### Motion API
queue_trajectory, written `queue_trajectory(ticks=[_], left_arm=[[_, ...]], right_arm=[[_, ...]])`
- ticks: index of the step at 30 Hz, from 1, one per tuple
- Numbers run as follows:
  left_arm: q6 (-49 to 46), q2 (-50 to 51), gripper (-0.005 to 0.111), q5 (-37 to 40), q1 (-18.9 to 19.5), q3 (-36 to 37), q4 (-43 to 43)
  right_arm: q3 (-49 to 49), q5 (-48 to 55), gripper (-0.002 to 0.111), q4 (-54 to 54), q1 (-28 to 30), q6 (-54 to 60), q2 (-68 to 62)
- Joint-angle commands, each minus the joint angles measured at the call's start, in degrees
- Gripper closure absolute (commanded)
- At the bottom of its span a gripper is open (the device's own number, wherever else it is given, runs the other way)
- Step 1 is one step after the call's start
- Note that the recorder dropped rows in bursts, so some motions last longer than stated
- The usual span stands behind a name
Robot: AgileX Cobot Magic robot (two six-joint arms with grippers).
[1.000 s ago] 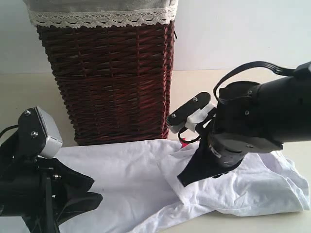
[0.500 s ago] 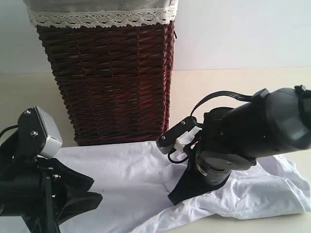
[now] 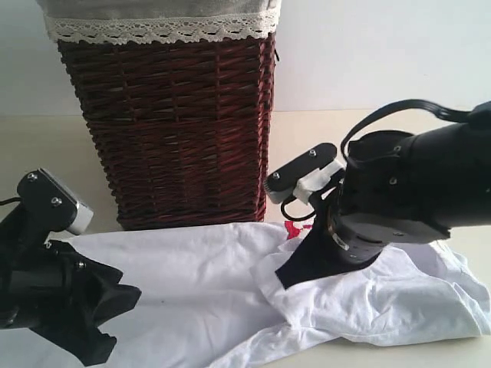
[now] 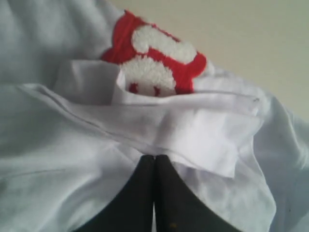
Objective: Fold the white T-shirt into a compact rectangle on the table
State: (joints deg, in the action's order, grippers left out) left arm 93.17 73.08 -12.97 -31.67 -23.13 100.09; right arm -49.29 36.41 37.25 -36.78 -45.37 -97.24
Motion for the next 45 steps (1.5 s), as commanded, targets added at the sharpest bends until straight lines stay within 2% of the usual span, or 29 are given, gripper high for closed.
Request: queue_trajectory(ticks=[1,8,15,18,20,23,28,35,40,45], left_arm=[[0.5,0.3,0.069,1.3,-0.3,0.5,-0.1],[0.5,0.3,0.069,1.3,-0.3,0.5,-0.1],[0.5,0.3,0.069,1.4,-0.3,0.5,-0.1],[0.5,0.3,0.069,1.4,-0.3,0.5,-0.1],[0.5,0.3,0.069,1.4,-0.3,0.5,-0.1],[0.7,0.3,0.069,1.0,-0.3,0.5,-0.1],[0.7,0.3,0.069,1.0,-0.3,0.5,-0.1],[1.7,0.3,0.069,0.1,-0.3,0.5,-0.1],[1.7,0.3,0.069,0.1,-0.3,0.5,-0.1],[1.7,0.3,0.069,0.1,-0.3,0.5,-0.1]], right_arm=[[0.4,1.6,0.108,0.7,0.9,0.3,-4.9],[0.4,1.2,0.108,2.4,1.1,-1.2,-10.0],[1.8,2.7,0.108,5.0,1.1,-8.8,-0.8],[5.8,1.9,0.108,3.6,4.1,-15.6,4.6],[9.7,-4.2,0.108,-0.6,8.3,-16.1,8.5],[14.8,-8.8,0.108,-5.0,13.4,-11.0,13.5],[18.9,-6.7,0.108,-7.4,20.5,-6.7,19.4],[19.7,-8.3,0.108,-29.0,28.5,14.3,24.2],[19.7,-6.1,0.108,-39.4,34.8,26.9,25.4],[19.7,-6.3,0.108,-44.6,38.3,31.4,22.2]])
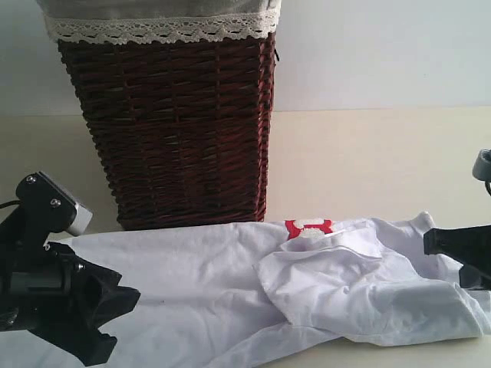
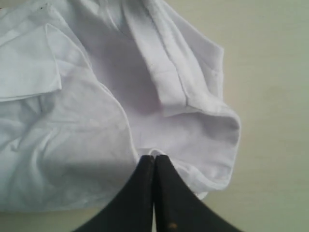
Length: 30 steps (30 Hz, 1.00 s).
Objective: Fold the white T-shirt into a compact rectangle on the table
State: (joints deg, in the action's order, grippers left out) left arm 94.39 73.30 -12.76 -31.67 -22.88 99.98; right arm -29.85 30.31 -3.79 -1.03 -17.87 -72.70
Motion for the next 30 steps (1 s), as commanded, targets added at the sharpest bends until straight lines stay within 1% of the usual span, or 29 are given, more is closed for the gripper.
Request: queue_trajectory(ticks=[1,6,17,20,22,24,25,26,27,29,30], left_arm=[[0.5,0.1,0.069,-0.1,-0.3,0.2,0.0],[0.5,0.1,0.069,-0.1,-0.3,0.2,0.0],[0.5,0.1,0.069,-0.1,-0.3,0.2,0.0],[0.5,0.1,0.069,-0.1,-0.3,0.2,0.0],[0.5,0.1,0.069,-0.1,-0.3,0.2,0.0],[0.5,0.1,0.069,-0.1,-0.3,0.2,0.0],[0.6,0.1,0.069,-0.1,-0.3,0.2,0.0],[0.6,0.1,0.069,-0.1,-0.3,0.2,0.0],[0.6,0.1,0.069,-0.1,-0.3,0.2,0.0],[0.6,0.1,0.069,-0.1,-0.3,0.2,0.0],[0.6,0.1,0.069,-0.1,-0.3,0.2,0.0]], right_arm=[[0.3,-0.7,0.108,-3.7,2.8,3.7,-3.1],[0.3,-1.9,0.108,-3.5,2.8,7.4,-4.1],[0.3,-5.6,0.108,-2.6,2.8,7.4,-4.0],[0.3,-7.5,0.108,0.3,2.8,7.3,-3.9],[0.3,-6.9,0.108,2.2,2.8,7.3,-3.9],[-0.2,-5.5,0.108,7.7,4.4,0.3,-4.6],[-0.4,-4.8,0.104,9.0,6.3,-1.9,-5.4],[-1.1,-3.3,0.097,8.7,7.8,0.0,-6.0],[-2.2,-1.6,0.087,6.7,9.3,3.0,-6.5],[-4.0,0.2,0.071,2.1,10.4,8.9,-7.3],[-4.9,1.6,0.065,0.3,10.5,11.0,-7.9]])
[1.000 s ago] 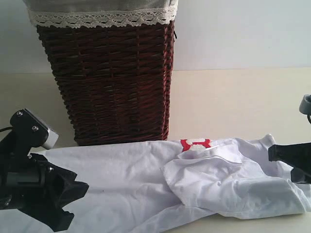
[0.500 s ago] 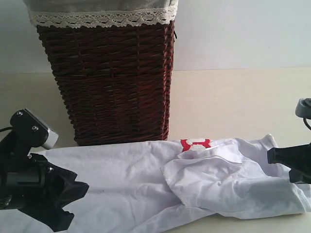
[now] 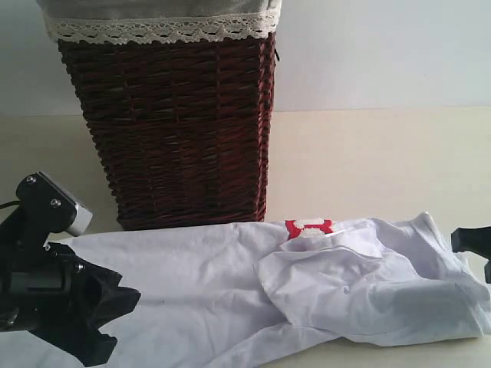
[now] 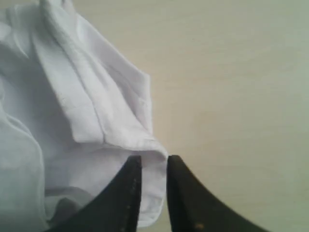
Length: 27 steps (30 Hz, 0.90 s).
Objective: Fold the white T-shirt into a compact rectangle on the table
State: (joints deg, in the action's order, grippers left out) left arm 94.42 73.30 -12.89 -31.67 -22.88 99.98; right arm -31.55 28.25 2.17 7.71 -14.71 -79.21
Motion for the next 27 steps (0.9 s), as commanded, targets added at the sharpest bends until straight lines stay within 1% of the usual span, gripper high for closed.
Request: queue_trajectory(ticks=[1,4,6,8,11,15,18,20,22,23,26,27], left_arm=[[0.6,0.1,0.069,0.0,-0.3,0.2,0.0],[0.6,0.1,0.069,0.0,-0.3,0.2,0.0],[0.6,0.1,0.069,0.0,-0.3,0.2,0.0],[0.6,0.1,0.069,0.0,-0.3,0.2,0.0],[0.6,0.1,0.069,0.0,-0.3,0.2,0.0],[0.6,0.1,0.069,0.0,-0.3,0.2,0.0],[0.6,0.1,0.069,0.0,-0.3,0.2,0.0],[0.6,0.1,0.069,0.0,-0.3,0.2,0.0],[0.6,0.1,0.069,0.0,-0.3,0.2,0.0],[0.6,0.1,0.069,0.0,-0.3,0.2,0.0],[0.6,0.1,0.069,0.0,-0.3,0.2,0.0],[0.6,0.1,0.069,0.0,-0.3,0.2,0.0]], right_arm=[[-4.4,5.3,0.058,-5.8,1.7,8.7,-2.1],[-8.1,11.3,0.046,-4.8,1.7,9.1,-6.9],[-9.0,12.5,0.045,-7.0,1.7,12.3,-11.6],[-9.0,9.5,0.045,-12.3,1.7,15.4,-15.6],[-9.0,5.9,0.045,-15.7,1.7,17.4,-17.9],[-9.0,4.1,0.045,-17.2,1.7,19.2,-20.7],[-9.0,3.6,0.049,-19.4,1.7,22.5,-23.0],[-9.0,3.6,0.055,-26.1,1.7,28.4,-24.4],[-9.0,3.9,0.065,-32.2,1.6,36.1,-25.6],[-9.0,5.0,0.074,-35.6,1.6,40.1,-26.1],[-9.0,9.4,0.103,-45.3,1.6,52.1,-26.6],[-9.0,10.6,0.108,-48.5,1.6,55.2,-26.6]])
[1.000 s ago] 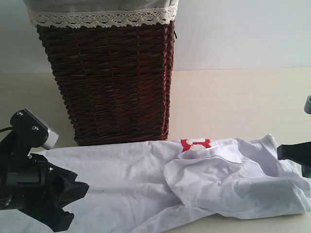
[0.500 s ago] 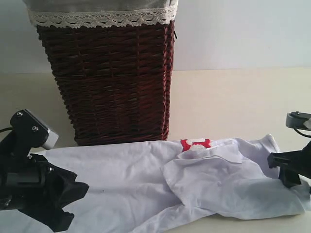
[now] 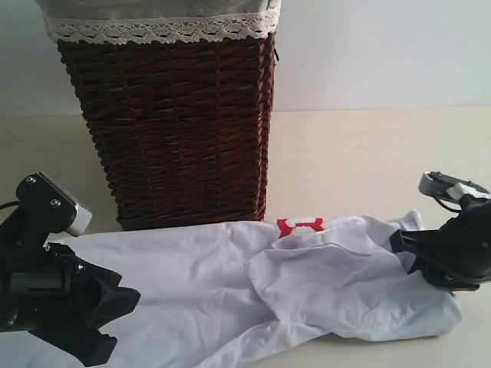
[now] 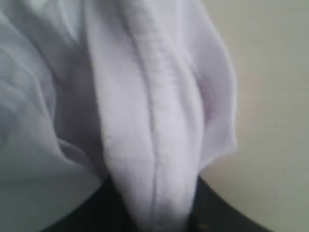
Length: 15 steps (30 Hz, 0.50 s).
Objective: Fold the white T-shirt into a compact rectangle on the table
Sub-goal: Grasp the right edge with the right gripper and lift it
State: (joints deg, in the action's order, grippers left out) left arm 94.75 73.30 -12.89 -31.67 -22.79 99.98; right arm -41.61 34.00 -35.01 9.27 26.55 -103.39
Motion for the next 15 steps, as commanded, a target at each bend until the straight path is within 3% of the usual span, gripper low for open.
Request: queue_trajectory(ticks=[1,5,12,15], left_arm=[[0.2,0.1,0.069,0.0,-0.3,0.1,0.0],[0.2,0.1,0.069,0.0,-0.3,0.1,0.0],[0.2,0.1,0.069,0.0,-0.3,0.1,0.0],[0.2,0.1,0.069,0.0,-0.3,0.1,0.0]], right_arm=[[1.0,6.3,0.108,-13.9,0.0,16.4,-2.1],[0.0,9.4,0.108,-15.6,0.0,20.5,1.4],[-2.9,8.3,0.108,16.0,4.7,-7.1,13.2],[-4.2,9.2,0.108,16.1,7.5,-10.2,17.3]])
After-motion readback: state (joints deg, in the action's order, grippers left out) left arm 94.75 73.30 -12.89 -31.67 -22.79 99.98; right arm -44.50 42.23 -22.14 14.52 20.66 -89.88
